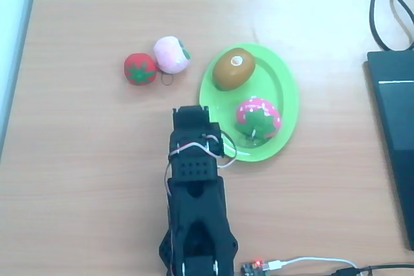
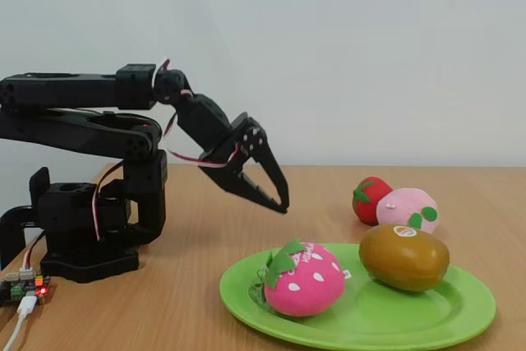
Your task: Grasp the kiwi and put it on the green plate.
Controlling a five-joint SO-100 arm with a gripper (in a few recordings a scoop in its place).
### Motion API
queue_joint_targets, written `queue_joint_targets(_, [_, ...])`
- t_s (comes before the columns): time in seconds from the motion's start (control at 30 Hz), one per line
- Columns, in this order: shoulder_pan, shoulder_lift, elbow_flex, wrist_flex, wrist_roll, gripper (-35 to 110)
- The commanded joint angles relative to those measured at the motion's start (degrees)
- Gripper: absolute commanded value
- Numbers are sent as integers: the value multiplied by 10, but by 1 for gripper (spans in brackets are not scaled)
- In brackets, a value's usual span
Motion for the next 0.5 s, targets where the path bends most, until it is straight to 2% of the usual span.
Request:
queue_joint_targets(0.0, [-12,49,44,-2,-10,-8])
queue_joint_targets(0.17, [-11,84,95,16,-18,-8])
queue_joint_targets(0.33, [-15,123,117,89,-17,-8])
queue_joint_targets(0.47, [-19,144,116,135,26,-8])
